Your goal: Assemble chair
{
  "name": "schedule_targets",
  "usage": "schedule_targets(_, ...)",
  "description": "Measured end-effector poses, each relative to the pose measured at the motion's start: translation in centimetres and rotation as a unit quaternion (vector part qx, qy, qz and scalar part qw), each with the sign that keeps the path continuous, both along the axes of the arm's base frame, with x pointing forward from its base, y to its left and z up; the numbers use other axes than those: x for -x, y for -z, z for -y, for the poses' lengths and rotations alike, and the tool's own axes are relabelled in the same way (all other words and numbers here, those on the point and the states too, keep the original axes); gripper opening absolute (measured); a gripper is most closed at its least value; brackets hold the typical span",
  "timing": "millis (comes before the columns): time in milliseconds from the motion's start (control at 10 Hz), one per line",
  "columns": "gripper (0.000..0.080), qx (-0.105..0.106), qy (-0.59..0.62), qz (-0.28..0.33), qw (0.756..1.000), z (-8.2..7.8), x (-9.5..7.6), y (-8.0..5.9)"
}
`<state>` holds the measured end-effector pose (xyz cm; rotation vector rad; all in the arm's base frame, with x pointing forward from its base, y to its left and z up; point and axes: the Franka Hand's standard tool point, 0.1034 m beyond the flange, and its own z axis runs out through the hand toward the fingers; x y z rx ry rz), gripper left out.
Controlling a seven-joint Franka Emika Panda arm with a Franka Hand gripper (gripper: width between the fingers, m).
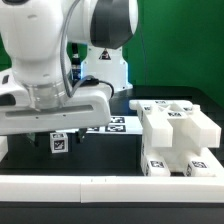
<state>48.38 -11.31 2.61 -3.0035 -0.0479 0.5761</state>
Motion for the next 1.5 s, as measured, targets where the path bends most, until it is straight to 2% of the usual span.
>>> schedule_targets(100, 0.0649, -0.001, 0.001, 0.006, 1.0, 0.0, -0.1, -0.5)
schedule_targets(500, 0.0649, -0.001, 0.0, 0.003, 1.0, 0.0, 0.1, -0.2)
schedule_targets(800, 0.0649, -0.002, -0.024, 0.029, 0.999, 0.0, -0.7, -0.7)
schedule_targets(1000, 0.0649, -0.03, -0.131, 0.055, 0.989, 0.3, -0.6, -0.1)
schedule_targets(1100, 0.0649, -0.036, -0.155, 0.062, 0.985, 0.6, 0.0, 0.4)
schedule_targets(1200, 0.0649, -0.037, -0.165, 0.067, 0.983, 0.6, 0.6, 0.6)
schedule_targets(1500, 0.0649, -0.03, -0.135, 0.065, 0.988, 0.5, 0.8, 0.7)
